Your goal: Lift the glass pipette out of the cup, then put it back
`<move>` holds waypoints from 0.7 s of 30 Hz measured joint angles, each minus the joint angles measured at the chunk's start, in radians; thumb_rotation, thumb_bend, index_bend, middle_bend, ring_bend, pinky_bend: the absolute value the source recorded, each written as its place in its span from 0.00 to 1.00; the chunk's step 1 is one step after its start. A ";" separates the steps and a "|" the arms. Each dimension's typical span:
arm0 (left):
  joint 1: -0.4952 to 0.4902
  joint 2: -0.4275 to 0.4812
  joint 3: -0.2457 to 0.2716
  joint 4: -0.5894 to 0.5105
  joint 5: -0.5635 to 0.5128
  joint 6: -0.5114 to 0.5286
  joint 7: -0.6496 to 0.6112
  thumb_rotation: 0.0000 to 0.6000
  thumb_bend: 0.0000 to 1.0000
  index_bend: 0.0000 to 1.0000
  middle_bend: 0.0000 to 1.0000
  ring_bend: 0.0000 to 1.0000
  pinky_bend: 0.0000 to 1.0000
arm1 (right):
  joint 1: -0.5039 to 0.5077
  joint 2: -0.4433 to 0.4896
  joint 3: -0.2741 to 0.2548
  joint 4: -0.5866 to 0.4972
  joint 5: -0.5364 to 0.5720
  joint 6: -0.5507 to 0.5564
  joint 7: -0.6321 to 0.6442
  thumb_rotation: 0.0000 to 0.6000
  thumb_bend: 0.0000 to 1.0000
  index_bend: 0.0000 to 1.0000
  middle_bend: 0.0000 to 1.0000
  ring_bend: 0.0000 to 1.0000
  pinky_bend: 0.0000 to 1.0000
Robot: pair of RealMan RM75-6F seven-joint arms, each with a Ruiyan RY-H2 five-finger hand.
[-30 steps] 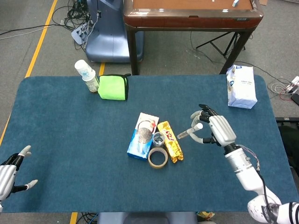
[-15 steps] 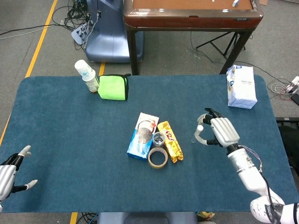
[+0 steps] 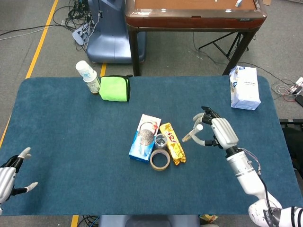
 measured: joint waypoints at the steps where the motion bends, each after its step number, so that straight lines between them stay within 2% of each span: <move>1: 0.000 0.000 0.000 0.000 0.000 0.000 0.001 1.00 0.09 0.05 0.25 0.19 0.38 | -0.003 -0.004 0.000 0.015 -0.019 0.006 0.015 1.00 0.57 0.61 0.35 0.10 0.16; 4: 0.001 0.000 0.001 -0.001 0.000 0.000 0.001 1.00 0.09 0.05 0.25 0.19 0.38 | -0.008 -0.003 -0.002 0.028 -0.025 0.003 0.016 1.00 0.56 0.61 0.35 0.10 0.16; 7: 0.001 0.000 0.000 -0.001 0.000 0.000 0.002 1.00 0.09 0.05 0.25 0.19 0.38 | -0.010 0.006 -0.004 0.016 0.020 -0.008 -0.043 1.00 0.56 0.61 0.35 0.10 0.16; 14: 0.000 -0.001 0.001 -0.002 -0.001 -0.002 0.007 1.00 0.09 0.05 0.25 0.19 0.38 | 0.001 0.022 -0.003 -0.038 0.223 -0.021 -0.321 1.00 0.56 0.61 0.35 0.10 0.16; 16: 0.000 -0.001 0.001 -0.002 -0.002 -0.003 0.007 1.00 0.09 0.05 0.25 0.19 0.38 | 0.004 0.021 -0.001 -0.048 0.264 -0.021 -0.364 1.00 0.56 0.61 0.35 0.10 0.16; 18: 0.000 0.000 0.000 -0.002 -0.002 -0.003 0.006 1.00 0.09 0.05 0.25 0.19 0.38 | 0.005 0.017 0.001 -0.051 0.274 -0.023 -0.369 1.00 0.56 0.61 0.35 0.10 0.16; 21: 0.000 0.000 0.001 -0.002 -0.002 -0.003 0.006 1.00 0.09 0.05 0.25 0.19 0.38 | 0.003 0.011 0.005 -0.049 0.245 -0.030 -0.312 1.00 0.56 0.61 0.35 0.10 0.16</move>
